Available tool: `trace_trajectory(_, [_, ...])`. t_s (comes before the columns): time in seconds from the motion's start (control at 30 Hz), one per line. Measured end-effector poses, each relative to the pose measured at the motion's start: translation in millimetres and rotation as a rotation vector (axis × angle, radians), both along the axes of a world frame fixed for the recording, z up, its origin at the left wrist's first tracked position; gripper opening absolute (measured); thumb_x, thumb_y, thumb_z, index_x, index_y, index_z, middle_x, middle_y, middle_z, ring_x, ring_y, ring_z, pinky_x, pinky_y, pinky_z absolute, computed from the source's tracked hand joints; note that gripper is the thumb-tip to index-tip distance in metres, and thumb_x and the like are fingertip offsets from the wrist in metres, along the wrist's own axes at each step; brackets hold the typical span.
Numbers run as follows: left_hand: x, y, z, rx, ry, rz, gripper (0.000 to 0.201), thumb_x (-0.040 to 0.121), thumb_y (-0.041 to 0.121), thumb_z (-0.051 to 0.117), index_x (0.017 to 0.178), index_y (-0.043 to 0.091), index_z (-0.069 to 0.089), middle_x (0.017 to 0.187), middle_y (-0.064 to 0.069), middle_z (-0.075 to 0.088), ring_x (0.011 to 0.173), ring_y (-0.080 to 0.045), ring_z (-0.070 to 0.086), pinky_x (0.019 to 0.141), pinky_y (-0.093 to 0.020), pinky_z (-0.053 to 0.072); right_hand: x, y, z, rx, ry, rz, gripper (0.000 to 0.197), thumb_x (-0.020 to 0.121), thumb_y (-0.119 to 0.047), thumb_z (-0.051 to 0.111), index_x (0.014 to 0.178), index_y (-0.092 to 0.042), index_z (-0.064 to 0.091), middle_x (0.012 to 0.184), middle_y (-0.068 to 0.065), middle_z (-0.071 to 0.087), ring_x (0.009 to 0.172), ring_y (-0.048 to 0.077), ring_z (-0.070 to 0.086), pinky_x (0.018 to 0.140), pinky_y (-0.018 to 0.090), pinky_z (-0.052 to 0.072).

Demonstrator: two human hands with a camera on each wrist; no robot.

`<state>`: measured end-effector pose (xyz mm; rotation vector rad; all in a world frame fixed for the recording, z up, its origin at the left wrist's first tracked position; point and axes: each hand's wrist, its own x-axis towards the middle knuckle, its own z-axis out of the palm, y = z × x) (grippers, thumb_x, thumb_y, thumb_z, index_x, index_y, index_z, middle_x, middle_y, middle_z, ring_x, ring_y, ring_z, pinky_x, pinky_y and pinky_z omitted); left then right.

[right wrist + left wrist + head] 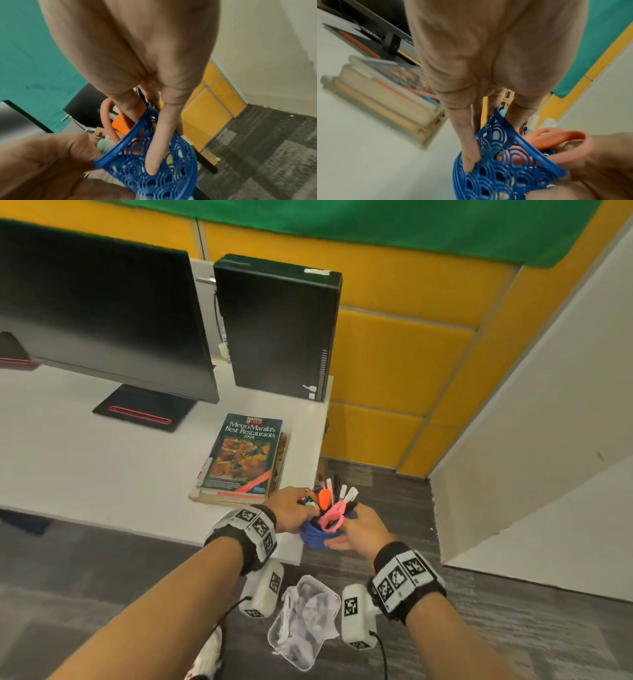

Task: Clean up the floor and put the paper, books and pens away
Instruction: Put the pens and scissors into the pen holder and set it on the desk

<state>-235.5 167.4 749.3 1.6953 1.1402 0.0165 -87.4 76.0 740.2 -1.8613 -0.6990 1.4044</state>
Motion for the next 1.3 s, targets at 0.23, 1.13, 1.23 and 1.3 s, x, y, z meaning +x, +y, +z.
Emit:
trace_trajectory(0.23, [-95, 119, 40, 0.089, -0.005, -0.101, 0.014, 0.076, 0.01, 0.07, 0.089, 0.007, 0.071, 0.099, -0.018, 0.071, 0.094, -0.033, 0.068, 0.087, -0.043, 0.056, -90, 105, 40, 0.023, -0.417, 0.042, 0.023, 0.085, -0.014, 0.051, 0.101, -0.005, 0.066, 0.098, 0.018, 0.071, 0.084, 0.033, 0.072, 0.076, 0.045, 0.06])
trace_trajectory(1.13, [-192, 254, 131, -0.084, -0.373, 0.154, 0.008, 0.088, 0.001, 0.064, 0.092, 0.006, 0.07, 0.088, -0.016, 0.075, 0.076, -0.028, 0.075, 0.077, -0.043, 0.061, -206, 252, 178, 0.194, -1.113, 0.179, 0.02, 0.091, -0.014, 0.058, 0.11, -0.007, 0.055, 0.106, 0.015, 0.064, 0.1, 0.035, 0.063, 0.082, 0.041, 0.05])
trace_trajectory(1.23, [-199, 260, 151, -0.077, -0.406, 0.181, 0.009, 0.088, -0.001, 0.064, 0.087, 0.006, 0.07, 0.086, -0.018, 0.074, 0.075, -0.03, 0.075, 0.072, -0.038, 0.062, -199, 257, 192, 0.256, -1.004, -0.021, 0.026, 0.098, -0.016, 0.042, 0.108, -0.003, 0.061, 0.096, 0.014, 0.06, 0.096, 0.034, 0.057, 0.081, 0.039, 0.043])
trace_trajectory(1.3, [-205, 266, 158, -0.034, -0.402, 0.184, 0.008, 0.088, -0.001, 0.064, 0.089, 0.004, 0.071, 0.084, -0.018, 0.074, 0.073, -0.03, 0.075, 0.068, -0.037, 0.062, -193, 261, 183, 0.247, -0.886, -0.194, 0.039, 0.099, -0.023, 0.032, 0.098, -0.003, 0.065, 0.094, 0.013, 0.06, 0.088, 0.029, 0.05, 0.076, 0.036, 0.037])
